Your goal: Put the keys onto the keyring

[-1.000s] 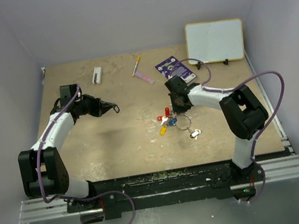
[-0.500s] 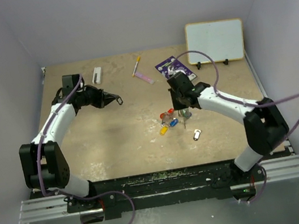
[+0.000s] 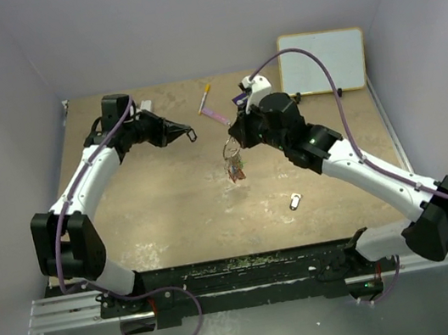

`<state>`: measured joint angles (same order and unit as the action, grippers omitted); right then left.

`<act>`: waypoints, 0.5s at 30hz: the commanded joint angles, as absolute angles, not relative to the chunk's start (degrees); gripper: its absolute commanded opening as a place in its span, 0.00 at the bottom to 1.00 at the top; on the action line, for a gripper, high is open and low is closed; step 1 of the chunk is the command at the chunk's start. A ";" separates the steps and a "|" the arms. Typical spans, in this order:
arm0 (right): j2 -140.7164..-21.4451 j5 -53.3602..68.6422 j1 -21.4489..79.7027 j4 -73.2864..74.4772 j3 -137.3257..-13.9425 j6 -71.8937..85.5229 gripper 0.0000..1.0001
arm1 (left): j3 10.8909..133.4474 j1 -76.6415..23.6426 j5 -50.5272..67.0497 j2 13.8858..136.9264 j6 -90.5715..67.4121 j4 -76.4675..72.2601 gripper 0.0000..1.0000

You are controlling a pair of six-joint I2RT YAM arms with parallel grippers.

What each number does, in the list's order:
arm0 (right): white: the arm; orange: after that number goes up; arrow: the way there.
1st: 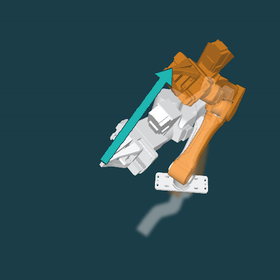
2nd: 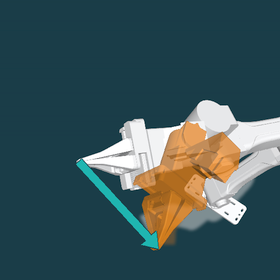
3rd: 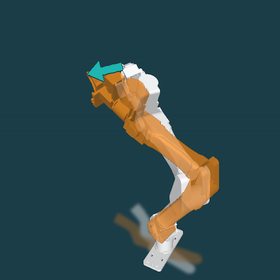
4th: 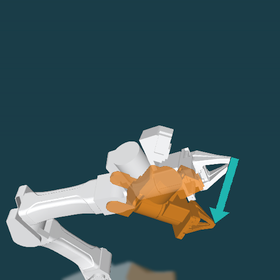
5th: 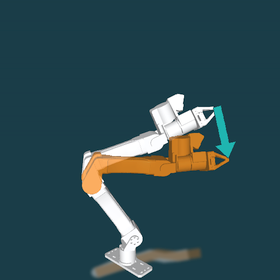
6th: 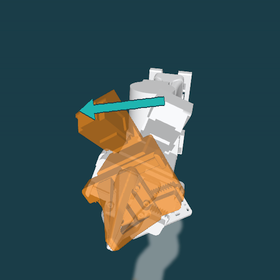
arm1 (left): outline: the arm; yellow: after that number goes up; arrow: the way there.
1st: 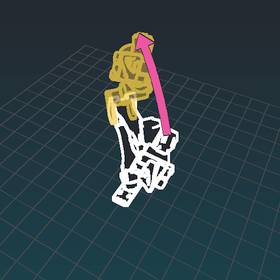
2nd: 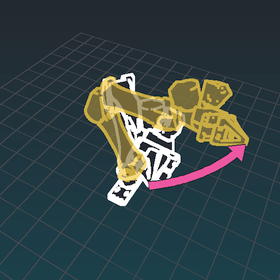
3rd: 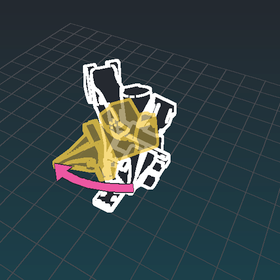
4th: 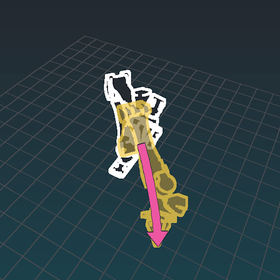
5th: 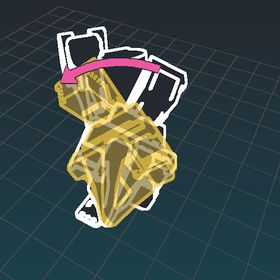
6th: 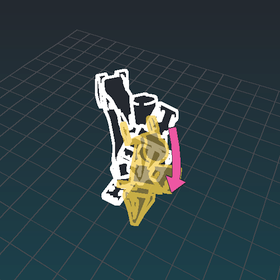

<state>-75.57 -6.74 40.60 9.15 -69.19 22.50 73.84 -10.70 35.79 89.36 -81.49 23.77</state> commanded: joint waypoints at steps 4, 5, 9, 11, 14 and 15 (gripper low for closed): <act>-75.83 -1.01 41.94 -5.20 -70.58 22.10 0.00 | 76.37 -11.25 35.46 89.18 -88.32 22.51 0.04; -76.62 -0.33 42.17 -5.53 -71.10 22.29 0.00 | 76.35 -11.25 35.43 89.06 -88.56 22.52 0.04; -80.42 -0.27 44.29 -6.58 -73.64 22.88 0.00 | 76.31 -11.29 35.71 88.89 -89.15 22.39 0.04; -82.06 -1.06 45.28 -7.31 -74.38 23.47 0.00 | 76.35 -11.34 35.87 88.88 -89.49 22.27 0.04; -84.09 -2.24 46.10 -8.64 -75.28 24.20 0.00 | 76.40 -11.29 36.03 88.95 -89.80 22.25 0.04; -84.87 -2.49 46.26 -9.02 -75.58 24.37 0.00 | 76.46 -11.33 36.02 88.92 -89.82 22.31 0.04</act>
<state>-84.23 -1.89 45.28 -2.57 -71.48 23.09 74.06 -11.03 36.36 89.38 -84.55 23.31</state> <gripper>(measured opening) 0.005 0.040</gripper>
